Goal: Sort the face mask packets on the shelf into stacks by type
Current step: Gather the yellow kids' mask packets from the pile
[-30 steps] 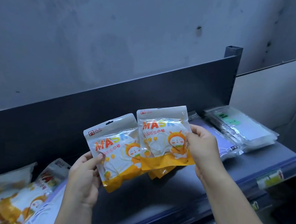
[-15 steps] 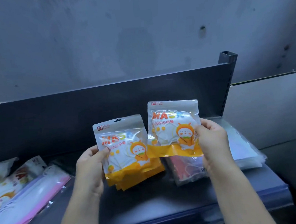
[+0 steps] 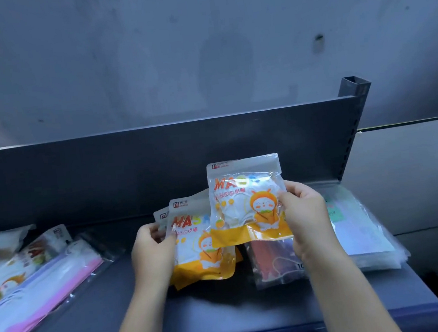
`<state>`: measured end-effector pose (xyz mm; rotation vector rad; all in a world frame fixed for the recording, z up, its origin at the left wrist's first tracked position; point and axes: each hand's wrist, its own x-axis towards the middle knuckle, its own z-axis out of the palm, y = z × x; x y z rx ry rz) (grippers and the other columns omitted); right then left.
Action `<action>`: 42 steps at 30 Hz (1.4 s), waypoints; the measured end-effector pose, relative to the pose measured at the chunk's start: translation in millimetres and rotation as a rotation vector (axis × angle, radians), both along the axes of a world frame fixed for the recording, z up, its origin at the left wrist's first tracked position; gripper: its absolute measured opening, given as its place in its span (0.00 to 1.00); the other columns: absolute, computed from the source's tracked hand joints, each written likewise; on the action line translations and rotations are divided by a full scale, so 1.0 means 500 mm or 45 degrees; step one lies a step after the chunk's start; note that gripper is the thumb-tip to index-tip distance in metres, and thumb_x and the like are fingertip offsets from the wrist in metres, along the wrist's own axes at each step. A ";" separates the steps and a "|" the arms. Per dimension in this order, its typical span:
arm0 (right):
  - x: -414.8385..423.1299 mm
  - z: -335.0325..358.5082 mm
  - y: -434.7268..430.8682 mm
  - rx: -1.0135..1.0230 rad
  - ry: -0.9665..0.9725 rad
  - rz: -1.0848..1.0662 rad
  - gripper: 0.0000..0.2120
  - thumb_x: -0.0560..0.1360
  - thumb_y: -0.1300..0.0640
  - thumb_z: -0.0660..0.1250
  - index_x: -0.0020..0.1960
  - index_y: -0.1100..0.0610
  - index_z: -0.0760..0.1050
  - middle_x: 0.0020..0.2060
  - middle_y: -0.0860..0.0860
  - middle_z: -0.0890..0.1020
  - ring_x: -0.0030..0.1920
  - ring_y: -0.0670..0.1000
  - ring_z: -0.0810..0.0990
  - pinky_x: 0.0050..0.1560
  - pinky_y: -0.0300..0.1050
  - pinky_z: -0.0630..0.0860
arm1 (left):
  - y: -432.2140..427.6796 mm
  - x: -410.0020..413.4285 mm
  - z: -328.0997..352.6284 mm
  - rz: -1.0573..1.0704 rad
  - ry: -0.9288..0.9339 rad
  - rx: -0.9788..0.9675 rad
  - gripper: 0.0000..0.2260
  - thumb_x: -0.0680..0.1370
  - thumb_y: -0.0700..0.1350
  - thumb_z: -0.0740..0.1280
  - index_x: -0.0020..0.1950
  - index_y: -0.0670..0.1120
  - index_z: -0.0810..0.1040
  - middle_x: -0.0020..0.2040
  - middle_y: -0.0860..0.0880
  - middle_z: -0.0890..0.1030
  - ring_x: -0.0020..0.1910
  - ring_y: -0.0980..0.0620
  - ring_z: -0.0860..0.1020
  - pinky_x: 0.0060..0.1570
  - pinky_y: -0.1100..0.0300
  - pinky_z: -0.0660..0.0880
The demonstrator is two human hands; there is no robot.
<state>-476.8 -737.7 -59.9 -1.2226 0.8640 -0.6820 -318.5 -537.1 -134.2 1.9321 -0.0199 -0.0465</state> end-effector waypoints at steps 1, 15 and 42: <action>0.005 0.000 0.005 -0.001 0.007 0.017 0.12 0.83 0.65 0.65 0.54 0.54 0.85 0.42 0.53 0.90 0.43 0.55 0.90 0.39 0.52 0.87 | -0.002 0.001 -0.003 0.003 0.003 -0.009 0.14 0.77 0.48 0.74 0.61 0.48 0.78 0.50 0.53 0.83 0.49 0.52 0.82 0.42 0.56 0.75; 0.107 -0.056 0.148 -0.152 0.303 0.256 0.17 0.70 0.59 0.61 0.52 0.42 0.77 0.48 0.43 0.87 0.49 0.51 0.87 0.49 0.58 0.86 | 0.009 0.008 0.019 -0.009 0.437 -0.548 0.07 0.81 0.38 0.63 0.45 0.39 0.77 0.32 0.45 0.84 0.28 0.48 0.83 0.28 0.59 0.78; 0.153 -0.052 0.238 -0.296 0.473 0.321 0.18 0.72 0.59 0.64 0.59 0.43 0.73 0.57 0.46 0.83 0.55 0.50 0.83 0.57 0.52 0.83 | 0.037 0.081 0.031 -0.259 0.299 -0.140 0.08 0.81 0.51 0.68 0.56 0.49 0.76 0.47 0.48 0.85 0.43 0.49 0.85 0.38 0.55 0.81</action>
